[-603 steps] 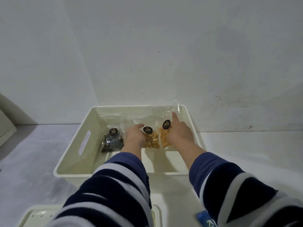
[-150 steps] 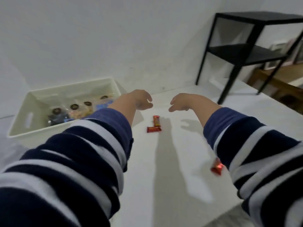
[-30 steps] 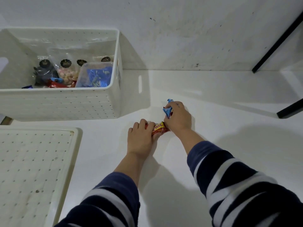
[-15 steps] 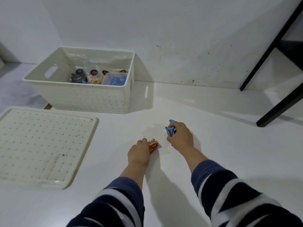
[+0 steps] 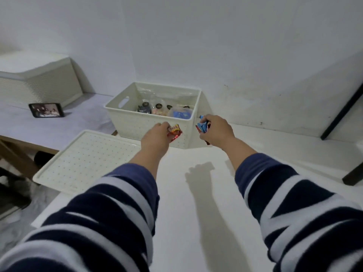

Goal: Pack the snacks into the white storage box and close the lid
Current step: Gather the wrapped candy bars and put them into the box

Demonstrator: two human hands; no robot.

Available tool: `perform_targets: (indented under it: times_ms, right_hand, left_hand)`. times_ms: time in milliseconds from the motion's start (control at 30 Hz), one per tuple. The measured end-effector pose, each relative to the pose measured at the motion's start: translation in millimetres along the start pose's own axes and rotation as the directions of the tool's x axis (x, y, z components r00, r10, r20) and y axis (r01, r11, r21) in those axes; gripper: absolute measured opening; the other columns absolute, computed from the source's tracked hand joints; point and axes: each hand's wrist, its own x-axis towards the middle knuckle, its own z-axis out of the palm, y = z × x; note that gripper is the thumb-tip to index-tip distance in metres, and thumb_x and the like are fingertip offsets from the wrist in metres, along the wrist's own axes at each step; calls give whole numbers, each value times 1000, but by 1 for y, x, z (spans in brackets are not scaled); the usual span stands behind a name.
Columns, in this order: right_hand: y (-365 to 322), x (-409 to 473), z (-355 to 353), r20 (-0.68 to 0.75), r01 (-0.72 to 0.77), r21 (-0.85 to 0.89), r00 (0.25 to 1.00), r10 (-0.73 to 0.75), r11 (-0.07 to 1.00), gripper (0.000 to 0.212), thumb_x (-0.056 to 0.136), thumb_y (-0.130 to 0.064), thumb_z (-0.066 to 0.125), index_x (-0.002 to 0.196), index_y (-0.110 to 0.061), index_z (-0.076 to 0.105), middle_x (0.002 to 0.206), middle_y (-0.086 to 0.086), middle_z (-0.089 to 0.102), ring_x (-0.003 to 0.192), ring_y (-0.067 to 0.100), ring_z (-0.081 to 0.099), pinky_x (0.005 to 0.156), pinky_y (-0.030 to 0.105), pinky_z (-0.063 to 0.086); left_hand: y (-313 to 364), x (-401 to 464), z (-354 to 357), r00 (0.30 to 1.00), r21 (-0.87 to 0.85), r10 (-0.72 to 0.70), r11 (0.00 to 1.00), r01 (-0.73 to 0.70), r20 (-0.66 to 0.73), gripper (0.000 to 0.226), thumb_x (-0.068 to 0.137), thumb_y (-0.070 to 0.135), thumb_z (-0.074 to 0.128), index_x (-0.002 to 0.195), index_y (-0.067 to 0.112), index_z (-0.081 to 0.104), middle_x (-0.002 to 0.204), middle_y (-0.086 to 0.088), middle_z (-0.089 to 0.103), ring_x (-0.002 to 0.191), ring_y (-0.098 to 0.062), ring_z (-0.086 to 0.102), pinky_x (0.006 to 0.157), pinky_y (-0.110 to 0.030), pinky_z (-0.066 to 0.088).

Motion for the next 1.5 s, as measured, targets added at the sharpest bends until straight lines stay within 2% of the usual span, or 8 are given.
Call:
perform_targets:
  times_ms: [67,233,467,600,833,1100,1333,1500]
  right_hand:
    - [-25,19,1,14,46,-14,999,-46,999,40,78,-13,72,114,-23,59,119,2,61,84,17,55,53,17,40]
    - [-80,87,25,54,74,-25,996,-72,997,41,79,-14,71,117,-23,58,119,1,62,90,19,58,77,27,50]
    - [-130,206,95,169,-28,-85,985,42,996,47,81,-17,71,125,-20,55,121,5,59,93,20,54,82,29,49]
    - [-123,250,151,264,-138,-126,950,167,982,50,82,-23,72,128,-17,54,127,6,58,108,23,57,90,32,48]
    - [-122,268,176,270,-370,405,922,277,836,60,97,-56,35,147,-23,33,153,0,35,139,23,34,109,41,29]
    - [-129,240,151,316,-230,-95,916,249,968,45,98,-29,46,141,-15,45,146,5,45,132,23,44,106,34,35]
    - [-150,172,117,366,-31,-462,903,223,886,45,98,-31,46,141,-18,46,140,5,51,125,24,49,97,30,40]
    - [-162,115,100,347,115,-593,930,124,797,50,94,-48,44,136,-23,51,138,0,52,122,22,52,95,34,43]
  left_hand:
    - [-15,22,-23,999,8,-4,1000,5,-53,30,93,35,55,119,19,53,115,-6,59,102,-30,58,75,-37,46]
    - [-60,94,-62,995,-3,39,999,-39,-91,31,92,35,58,118,19,56,111,-5,61,99,-29,58,74,-35,47]
    - [-135,224,-50,989,-49,39,998,-32,140,25,84,43,64,96,21,59,96,-5,66,87,-27,62,81,-39,54]
    - [-168,261,-4,950,-48,30,999,-16,310,39,84,38,68,116,17,60,110,-7,65,96,-26,62,83,-34,52]
    - [-189,277,12,975,54,50,997,-63,217,82,85,53,58,150,30,13,155,-2,19,139,-32,28,106,-54,36]
    - [-181,260,-9,957,153,75,981,-122,279,45,93,42,47,135,28,45,135,-2,48,127,-28,42,102,-50,40]
    - [-169,199,-47,941,221,131,953,-207,313,31,94,38,44,121,29,57,118,2,59,111,-22,53,95,-43,46]
    - [-178,143,-71,946,120,114,980,-156,303,34,95,37,47,127,28,55,136,2,52,123,-22,50,102,-42,43]
